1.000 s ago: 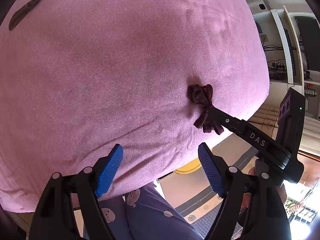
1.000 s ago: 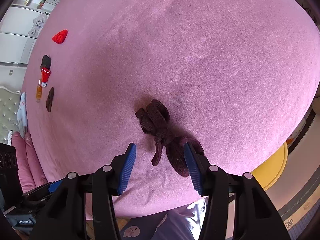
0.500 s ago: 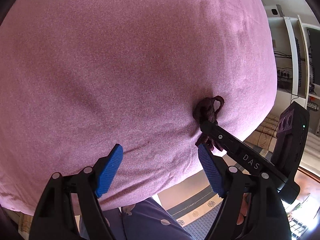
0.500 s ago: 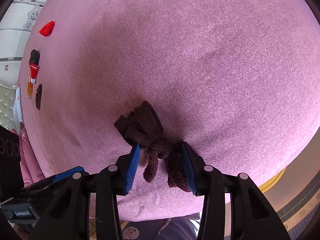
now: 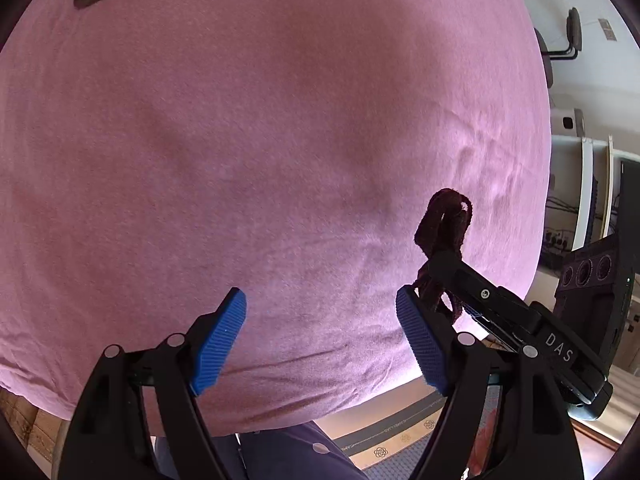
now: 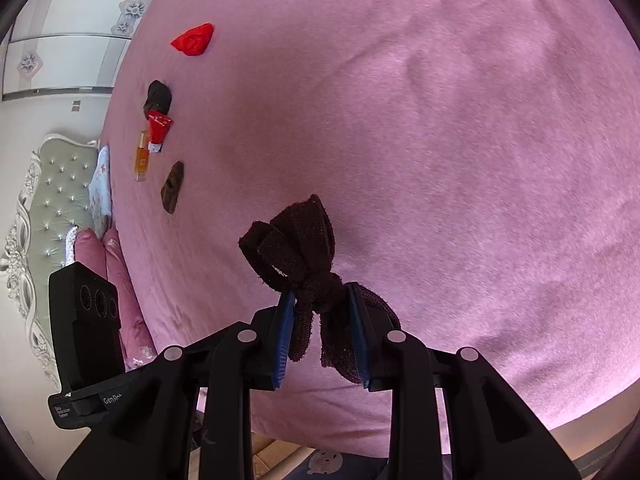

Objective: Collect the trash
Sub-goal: 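Grasp the olive-brown sock with the left gripper while the right holds the maroon sock, then carry both socks over to the yellow basin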

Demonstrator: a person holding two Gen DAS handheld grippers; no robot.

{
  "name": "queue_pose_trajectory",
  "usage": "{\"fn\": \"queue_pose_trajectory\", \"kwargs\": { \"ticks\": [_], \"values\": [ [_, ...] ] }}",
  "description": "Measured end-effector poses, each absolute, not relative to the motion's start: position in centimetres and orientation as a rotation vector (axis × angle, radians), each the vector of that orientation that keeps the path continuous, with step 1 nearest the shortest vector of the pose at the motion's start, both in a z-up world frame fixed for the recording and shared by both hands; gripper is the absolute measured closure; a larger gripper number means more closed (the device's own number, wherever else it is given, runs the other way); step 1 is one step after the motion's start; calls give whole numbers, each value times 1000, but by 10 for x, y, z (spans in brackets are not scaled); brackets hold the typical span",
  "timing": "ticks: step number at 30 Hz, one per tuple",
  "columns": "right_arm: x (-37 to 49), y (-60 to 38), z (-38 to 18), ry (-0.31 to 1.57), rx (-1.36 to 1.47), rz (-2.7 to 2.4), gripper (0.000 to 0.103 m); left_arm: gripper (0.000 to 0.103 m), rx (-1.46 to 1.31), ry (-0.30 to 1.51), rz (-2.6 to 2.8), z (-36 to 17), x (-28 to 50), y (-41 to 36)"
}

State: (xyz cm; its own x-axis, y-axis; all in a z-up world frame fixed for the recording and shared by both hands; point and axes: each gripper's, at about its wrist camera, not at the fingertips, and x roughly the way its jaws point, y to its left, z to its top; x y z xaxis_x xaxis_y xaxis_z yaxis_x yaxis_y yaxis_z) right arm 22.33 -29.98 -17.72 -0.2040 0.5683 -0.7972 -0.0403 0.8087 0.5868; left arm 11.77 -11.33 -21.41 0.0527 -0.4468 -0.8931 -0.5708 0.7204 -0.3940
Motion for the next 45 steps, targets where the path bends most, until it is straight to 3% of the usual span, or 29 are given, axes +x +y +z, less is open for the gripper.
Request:
{"fn": "queue_pose_trajectory", "kwargs": {
  "ticks": [15,24,28,31,36,39,41,42,43,45],
  "values": [
    [288,-115,-184,1713,308,742,77,26,-1055,1390,373,-225,142,91],
    [319,-65,-207,1751,270,745,77,26,-1109,1443,475,-263,172,146],
    [331,-59,-215,1764,267,737,77,15,-1229,1461,516,-279,175,162],
    [337,-59,-220,1774,270,726,76,15,-1234,1485,571,-284,182,161],
    [341,-70,-226,1788,296,703,76,32,-1102,1514,660,-277,188,142],
    [339,-77,-226,1795,311,697,76,50,-1078,1460,668,-270,186,131],
    [335,-86,-224,1798,321,697,76,77,-1080,1401,625,-263,175,132],
    [334,-89,-223,1799,326,697,76,85,-1085,1382,586,-261,170,132],
    [331,-92,-221,1798,331,699,76,91,-1104,1366,549,-258,166,131],
    [326,-100,-217,1797,338,698,76,92,-1121,1360,501,-256,156,128]
  ]
}}
